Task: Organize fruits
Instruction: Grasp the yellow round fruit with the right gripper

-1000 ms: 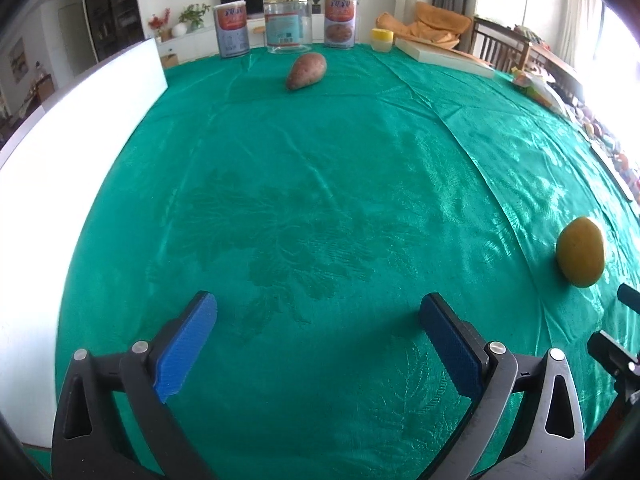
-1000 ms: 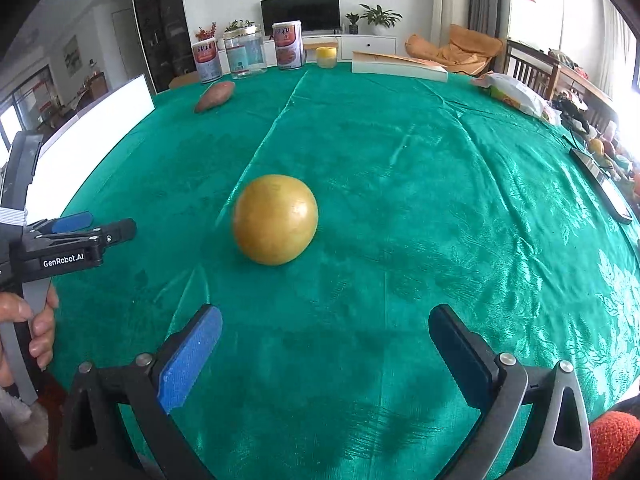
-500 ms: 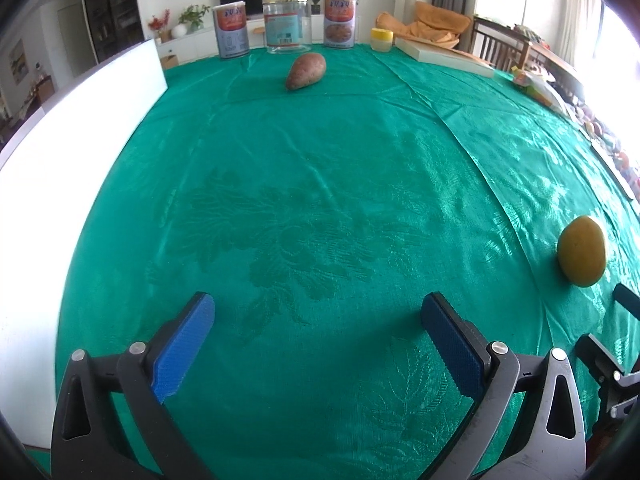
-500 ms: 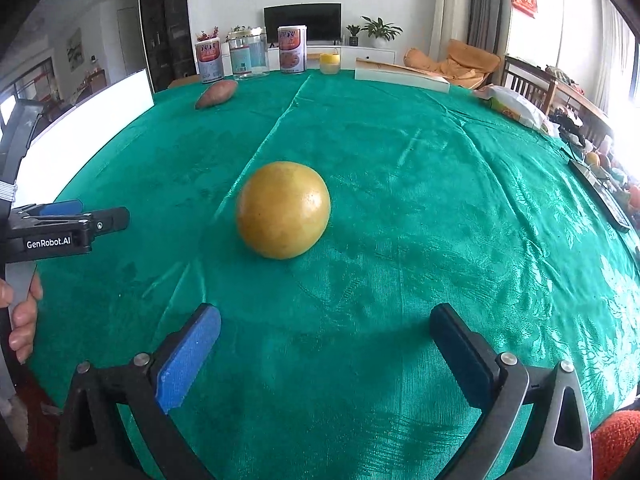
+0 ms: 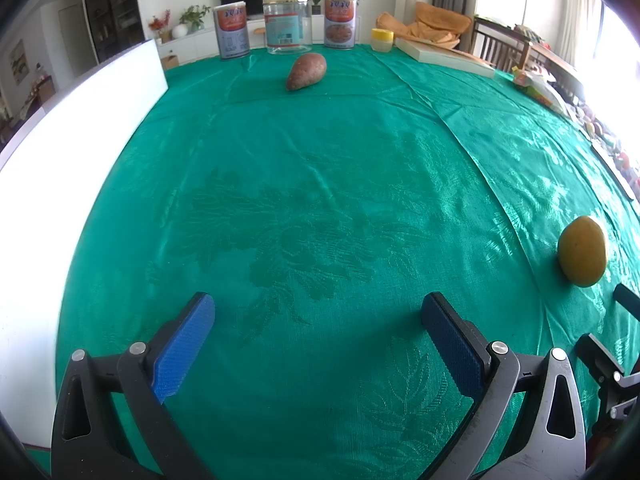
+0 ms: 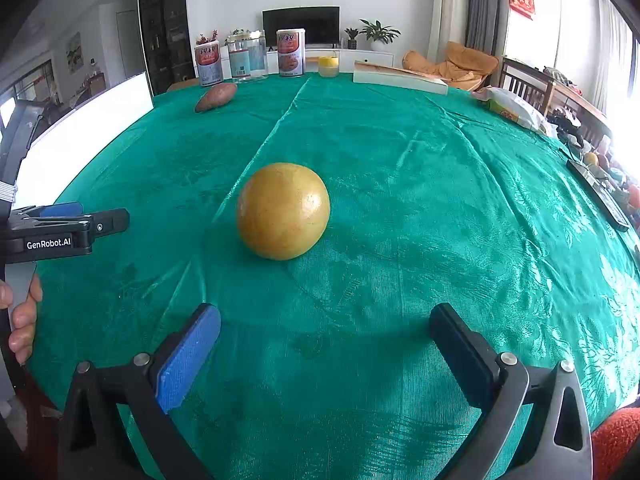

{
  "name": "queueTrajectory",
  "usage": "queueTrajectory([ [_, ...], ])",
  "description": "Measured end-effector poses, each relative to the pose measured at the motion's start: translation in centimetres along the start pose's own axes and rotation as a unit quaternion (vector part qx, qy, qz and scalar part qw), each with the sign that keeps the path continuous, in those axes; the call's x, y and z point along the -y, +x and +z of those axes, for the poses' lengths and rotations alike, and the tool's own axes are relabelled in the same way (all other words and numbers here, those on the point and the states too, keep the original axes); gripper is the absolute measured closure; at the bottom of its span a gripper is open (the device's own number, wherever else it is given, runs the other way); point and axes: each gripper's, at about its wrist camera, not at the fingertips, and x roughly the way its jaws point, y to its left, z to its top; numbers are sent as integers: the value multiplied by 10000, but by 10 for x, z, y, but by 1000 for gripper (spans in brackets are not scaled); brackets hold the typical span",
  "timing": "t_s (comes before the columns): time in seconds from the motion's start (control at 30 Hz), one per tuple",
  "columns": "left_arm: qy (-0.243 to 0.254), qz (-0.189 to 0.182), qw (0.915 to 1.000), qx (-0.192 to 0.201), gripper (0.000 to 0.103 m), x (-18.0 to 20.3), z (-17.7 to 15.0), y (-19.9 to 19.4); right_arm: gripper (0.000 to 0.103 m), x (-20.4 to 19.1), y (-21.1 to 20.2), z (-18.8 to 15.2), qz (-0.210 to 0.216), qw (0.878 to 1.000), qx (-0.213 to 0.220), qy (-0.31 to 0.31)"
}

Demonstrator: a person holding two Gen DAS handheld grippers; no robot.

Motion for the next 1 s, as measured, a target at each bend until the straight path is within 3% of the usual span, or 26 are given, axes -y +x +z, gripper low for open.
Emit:
queueTrajectory([
  [0.4,1,0,10000,2,1,0,0,0,0,1,1,1,-1,10000,-27,8],
  [0.53,-1,0,10000,4,1,0,0,0,0,2,1,5,32,9996,-278,-14],
  [0.67,0,2,10000,4,1,0,0,0,4,4,-7,11,440,9986,-213,177],
  [0.73,1,2,10000,4,1,-1,0,0,9,2,-5,20,590,9979,-219,181],
  [0.8,1,2,10000,4,1,-1,0,0,21,-2,1,30,734,9968,-271,169],
  [0.93,1,2,10000,4,1,0,0,0,23,-11,21,47,660,9971,-370,-12],
  [0.97,1,2,10000,5,1,-1,0,0,32,-13,25,49,647,9971,-400,-58],
  [1.0,1,3,10000,5,1,-1,0,0,50,-14,30,52,632,9968,-490,-66],
])
